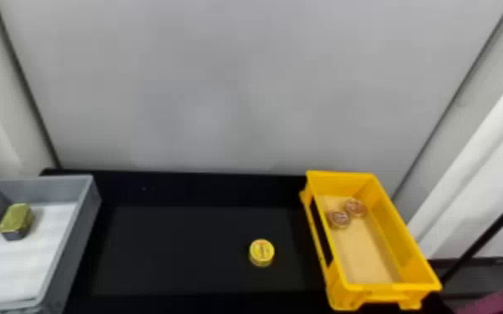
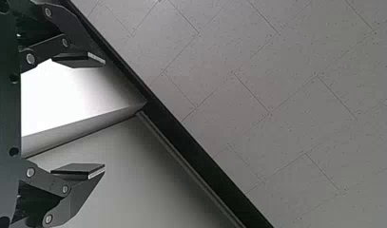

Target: Pick up the round yellow can and place it in the yellow rectangular box

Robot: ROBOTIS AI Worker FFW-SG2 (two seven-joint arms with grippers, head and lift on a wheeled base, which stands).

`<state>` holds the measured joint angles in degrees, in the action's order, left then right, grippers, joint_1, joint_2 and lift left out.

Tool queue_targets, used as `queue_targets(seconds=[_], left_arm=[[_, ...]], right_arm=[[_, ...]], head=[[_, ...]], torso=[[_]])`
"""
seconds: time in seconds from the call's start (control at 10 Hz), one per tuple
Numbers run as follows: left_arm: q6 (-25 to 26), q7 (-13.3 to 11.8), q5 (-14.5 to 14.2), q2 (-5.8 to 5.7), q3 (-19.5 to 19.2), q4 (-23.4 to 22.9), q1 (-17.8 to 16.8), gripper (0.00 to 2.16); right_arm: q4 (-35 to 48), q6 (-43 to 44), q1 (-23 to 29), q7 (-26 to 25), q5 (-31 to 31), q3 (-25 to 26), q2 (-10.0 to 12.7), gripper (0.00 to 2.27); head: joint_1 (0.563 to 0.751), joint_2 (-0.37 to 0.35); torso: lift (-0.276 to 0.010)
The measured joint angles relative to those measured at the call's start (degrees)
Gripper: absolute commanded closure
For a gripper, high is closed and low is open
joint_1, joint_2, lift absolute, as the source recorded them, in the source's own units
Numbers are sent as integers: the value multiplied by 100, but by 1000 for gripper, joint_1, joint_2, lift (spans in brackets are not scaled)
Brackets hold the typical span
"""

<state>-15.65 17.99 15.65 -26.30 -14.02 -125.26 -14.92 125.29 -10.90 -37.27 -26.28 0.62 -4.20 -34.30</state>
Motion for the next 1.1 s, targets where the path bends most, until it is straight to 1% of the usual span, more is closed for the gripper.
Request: queue_targets(seconds=[0.1,0.2,0.3,0.4,0.5,0.6,0.7,0.8,0.9,1.0,1.1], left_arm=[[-1,7,0,46,41,1,-1,450],[-13,18,-3,118,97,3,-5,450],[-47,26,-8,219,142,6,-5,450],[-90,30,-18,331,166,9,14,450],[-126,31,-27,434,180,10,49,450],[-157,37,-33,548,203,14,111,450],[-174,44,-36,633,224,19,177,450],[-198,58,-40,721,247,36,252,450],[-248,91,-46,820,283,78,322,450],[-324,132,-51,925,313,132,384,450],[-399,167,-52,1056,330,179,452,450]], right_arm=[[-125,-296,204,-125,613,128,115,116],[-240,-610,455,-166,1048,279,324,113],[-307,-1012,697,-162,1273,413,604,111],[-332,-1598,875,-121,1356,508,913,101],[-348,-2289,966,37,1382,579,1185,101],[-444,-3156,1018,443,1484,703,1461,105],[-644,-3720,1046,883,1687,805,1593,108],[-979,-4099,1096,1290,2015,838,1615,111],[-1379,-4254,1214,1500,2416,778,1558,114],[-1710,-4292,1385,1577,2722,709,1529,114],[-2017,-4351,1571,1695,2962,647,1528,111]], head=[[641,-169],[641,-169],[641,-169],[641,-169],[641,-169],[641,-169],[641,-169],[641,-169],[641,-169],[641,-169],[641,-169]], torso=[[0],[0],[0],[0],[0],[0],[0],[0],[0],[0],[0]])
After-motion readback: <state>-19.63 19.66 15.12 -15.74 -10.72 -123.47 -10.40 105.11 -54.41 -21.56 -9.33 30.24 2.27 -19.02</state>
